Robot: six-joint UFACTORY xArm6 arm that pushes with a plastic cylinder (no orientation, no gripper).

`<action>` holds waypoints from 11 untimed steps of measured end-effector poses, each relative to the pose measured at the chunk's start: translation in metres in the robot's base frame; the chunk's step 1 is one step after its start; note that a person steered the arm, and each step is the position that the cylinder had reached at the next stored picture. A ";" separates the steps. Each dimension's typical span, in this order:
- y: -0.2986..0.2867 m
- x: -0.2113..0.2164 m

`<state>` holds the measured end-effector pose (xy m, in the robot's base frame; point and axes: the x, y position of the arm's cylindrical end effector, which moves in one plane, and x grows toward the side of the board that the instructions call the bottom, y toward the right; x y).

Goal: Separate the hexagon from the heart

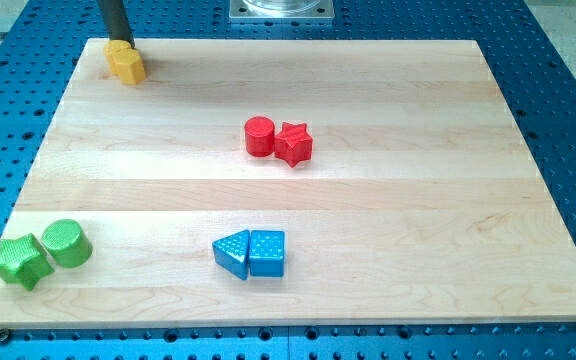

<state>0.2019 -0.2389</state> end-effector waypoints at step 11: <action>0.020 0.096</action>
